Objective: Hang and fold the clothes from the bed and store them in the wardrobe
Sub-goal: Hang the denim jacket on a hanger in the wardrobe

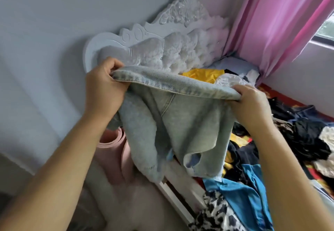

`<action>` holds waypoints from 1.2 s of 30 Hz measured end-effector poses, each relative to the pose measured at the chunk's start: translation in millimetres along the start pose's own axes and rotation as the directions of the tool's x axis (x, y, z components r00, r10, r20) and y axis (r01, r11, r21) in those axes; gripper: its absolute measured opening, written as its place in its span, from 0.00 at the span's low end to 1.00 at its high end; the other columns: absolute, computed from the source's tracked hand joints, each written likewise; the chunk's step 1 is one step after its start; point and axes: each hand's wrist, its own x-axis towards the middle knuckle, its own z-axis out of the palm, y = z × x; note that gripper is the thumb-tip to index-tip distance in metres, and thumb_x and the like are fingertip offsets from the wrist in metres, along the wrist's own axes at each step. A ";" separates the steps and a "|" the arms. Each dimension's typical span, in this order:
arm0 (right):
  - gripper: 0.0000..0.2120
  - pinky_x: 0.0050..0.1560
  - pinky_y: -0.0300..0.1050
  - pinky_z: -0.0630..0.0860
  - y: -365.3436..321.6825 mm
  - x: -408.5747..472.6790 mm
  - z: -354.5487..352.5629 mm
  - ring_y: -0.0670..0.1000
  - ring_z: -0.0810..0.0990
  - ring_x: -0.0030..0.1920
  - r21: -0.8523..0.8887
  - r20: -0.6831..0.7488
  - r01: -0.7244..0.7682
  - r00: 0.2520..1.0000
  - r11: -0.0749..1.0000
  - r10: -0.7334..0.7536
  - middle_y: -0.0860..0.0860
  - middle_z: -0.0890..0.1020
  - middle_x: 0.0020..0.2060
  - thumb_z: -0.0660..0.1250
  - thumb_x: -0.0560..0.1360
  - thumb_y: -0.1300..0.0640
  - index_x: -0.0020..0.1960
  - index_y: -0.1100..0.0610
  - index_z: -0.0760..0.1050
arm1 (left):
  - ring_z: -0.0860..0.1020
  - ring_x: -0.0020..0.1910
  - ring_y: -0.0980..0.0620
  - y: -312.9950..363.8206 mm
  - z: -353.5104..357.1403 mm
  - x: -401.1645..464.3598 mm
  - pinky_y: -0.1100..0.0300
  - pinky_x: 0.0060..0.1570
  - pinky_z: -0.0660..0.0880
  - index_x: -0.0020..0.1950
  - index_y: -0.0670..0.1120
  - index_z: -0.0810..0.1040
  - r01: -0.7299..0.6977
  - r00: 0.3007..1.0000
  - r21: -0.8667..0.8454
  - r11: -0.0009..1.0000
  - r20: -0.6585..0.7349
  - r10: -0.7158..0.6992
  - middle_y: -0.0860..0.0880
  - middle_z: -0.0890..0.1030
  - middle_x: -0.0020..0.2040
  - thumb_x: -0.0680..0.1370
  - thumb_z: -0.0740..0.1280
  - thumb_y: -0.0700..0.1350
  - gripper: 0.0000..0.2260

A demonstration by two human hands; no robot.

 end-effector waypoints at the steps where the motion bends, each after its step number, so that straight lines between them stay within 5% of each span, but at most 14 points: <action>1: 0.13 0.47 0.53 0.74 0.1 -1.8 -9.9 0.62 0.77 0.49 0.021 -0.065 0.039 0.997 0.999 -0.038 0.59 0.81 0.47 0.66 0.68 0.69 0.51 0.59 0.81 | 0.69 0.29 0.63 8.3 -6.3 -7.5 0.69 0.32 0.65 0.41 0.44 0.78 -0.017 1.000 0.031 0.999 -0.017 0.018 0.54 0.75 0.31 0.71 0.70 0.40 0.02; 4: 0.16 0.47 0.53 0.75 -0.6 -6.4 -40.9 0.62 0.79 0.48 0.073 -0.202 0.150 0.970 0.986 -0.133 0.59 0.83 0.47 0.64 0.68 0.68 0.53 0.59 0.81 | 0.69 0.30 0.62 28.8 -29.1 -32.5 0.67 0.33 0.67 0.40 0.45 0.79 -0.035 0.998 0.128 0.991 -0.038 0.040 0.51 0.77 0.32 0.71 0.71 0.42 0.02; 8: 0.13 0.46 0.56 0.79 -3.0 -12.0 -59.4 0.57 0.80 0.44 0.156 0.069 0.146 0.985 0.977 -0.159 0.57 0.83 0.40 0.67 0.69 0.64 0.50 0.55 0.83 | 0.72 0.34 0.57 42.1 -74.2 -70.5 0.58 0.38 0.67 0.41 0.43 0.80 0.194 0.968 0.190 0.962 0.123 -0.219 0.47 0.78 0.33 0.69 0.74 0.50 0.11; 11: 0.09 0.43 0.54 0.78 -17.3 -24.7 -55.2 0.55 0.76 0.39 0.246 0.276 0.171 0.931 0.954 -0.238 0.61 0.82 0.38 0.68 0.68 0.66 0.46 0.58 0.83 | 0.78 0.36 0.57 50.7 -117.3 -102.3 0.61 0.40 0.73 0.42 0.46 0.85 0.402 0.784 0.208 0.892 0.425 -0.453 0.48 0.84 0.37 0.69 0.76 0.46 0.05; 16: 0.11 0.37 0.46 0.69 -52.6 -64.0 -22.9 0.50 0.73 0.38 0.422 0.427 0.176 0.827 0.889 -0.367 0.57 0.79 0.34 0.66 0.68 0.70 0.41 0.55 0.81 | 0.84 0.42 0.50 64.3 -171.3 -156.7 0.64 0.42 0.80 0.44 0.44 0.85 0.643 0.696 -0.110 0.758 0.497 -0.518 0.42 0.85 0.45 0.70 0.74 0.41 0.04; 18: 0.13 0.39 0.47 0.71 -70.6 -85.0 -9.6 0.51 0.74 0.39 0.510 0.450 0.144 0.795 0.848 -0.406 0.59 0.81 0.36 0.64 0.68 0.71 0.46 0.60 0.82 | 0.84 0.47 0.49 67.5 -186.6 -176.9 0.62 0.47 0.80 0.49 0.43 0.85 0.647 0.677 -0.115 0.754 0.542 -0.498 0.42 0.85 0.49 0.66 0.78 0.49 0.15; 21: 0.16 0.43 0.45 0.76 -111.3 -123.0 -1.7 0.49 0.78 0.42 0.677 0.416 0.092 0.771 0.731 -0.482 0.54 0.84 0.39 0.63 0.69 0.74 0.46 0.56 0.82 | 0.79 0.43 0.53 76.8 -213.0 -206.6 0.64 0.44 0.74 0.48 0.40 0.81 0.555 0.579 0.054 0.830 0.691 -0.432 0.48 0.82 0.43 0.59 0.75 0.70 0.35; 23: 0.19 0.37 0.38 0.75 -143.1 -147.3 -6.3 0.44 0.78 0.38 0.800 0.390 0.012 0.748 0.600 -0.536 0.46 0.83 0.35 0.64 0.70 0.72 0.43 0.49 0.82 | 0.70 0.32 0.59 90.4 -219.0 -225.1 0.66 0.35 0.67 0.35 0.49 0.78 0.466 0.408 0.224 0.856 0.804 -0.433 0.57 0.74 0.32 0.67 0.68 0.71 0.24; 25: 0.18 0.35 0.40 0.73 -177.7 -171.1 -17.7 0.47 0.77 0.35 0.889 0.383 -0.103 0.702 0.446 -0.601 0.46 0.83 0.33 0.64 0.68 0.68 0.40 0.46 0.83 | 0.72 0.29 0.64 102.0 -225.2 -239.9 0.72 0.35 0.67 0.31 0.54 0.78 0.361 0.347 0.352 0.864 0.809 -0.475 0.60 0.75 0.29 0.76 0.64 0.63 0.19; 27: 0.17 0.36 0.44 0.73 -211.4 -193.5 -32.2 0.52 0.77 0.36 0.930 0.350 -0.161 0.657 0.330 -0.668 0.47 0.84 0.34 0.64 0.66 0.65 0.38 0.45 0.84 | 0.79 0.36 0.63 112.2 -239.1 -252.6 0.74 0.42 0.71 0.37 0.52 0.82 0.301 0.466 0.361 0.883 0.752 -0.466 0.57 0.83 0.35 0.80 0.64 0.54 0.15; 29: 0.17 0.39 0.43 0.76 -241.4 -217.5 -46.1 0.50 0.80 0.37 0.961 0.271 -0.122 0.571 0.247 -0.775 0.46 0.85 0.35 0.65 0.68 0.67 0.39 0.46 0.84 | 0.80 0.40 0.60 125.5 -263.0 -262.8 0.70 0.45 0.73 0.39 0.53 0.81 0.230 0.700 0.311 0.922 0.606 -0.379 0.55 0.84 0.39 0.80 0.65 0.48 0.10; 31: 0.15 0.40 0.35 0.76 -266.2 -241.9 -56.7 0.42 0.81 0.37 0.970 0.238 -0.062 0.421 0.234 -0.875 0.44 0.84 0.36 0.67 0.71 0.69 0.41 0.48 0.83 | 0.77 0.45 0.59 137.2 -291.8 -268.9 0.62 0.46 0.75 0.44 0.51 0.77 -0.056 0.895 0.367 0.929 0.430 -0.116 0.56 0.79 0.44 0.77 0.67 0.46 0.02; 33: 0.16 0.38 0.29 0.74 -284.7 -263.1 -59.1 0.37 0.80 0.36 0.971 0.237 -0.046 0.343 0.236 -0.909 0.42 0.83 0.35 0.68 0.72 0.70 0.41 0.48 0.82 | 0.73 0.59 0.52 141.2 -314.6 -276.5 0.52 0.57 0.74 0.59 0.49 0.72 -0.412 0.891 0.542 0.732 0.408 0.200 0.50 0.73 0.58 0.74 0.67 0.43 0.14; 36: 0.14 0.41 0.34 0.77 -301.7 -289.2 -56.3 0.42 0.81 0.40 0.976 0.212 -0.053 0.411 0.209 -0.887 0.46 0.84 0.38 0.68 0.72 0.70 0.44 0.51 0.81 | 0.57 0.76 0.42 136.8 -332.5 -292.0 0.40 0.73 0.57 0.73 0.52 0.62 -0.663 0.743 0.574 0.481 0.584 0.327 0.43 0.58 0.74 0.73 0.68 0.37 0.31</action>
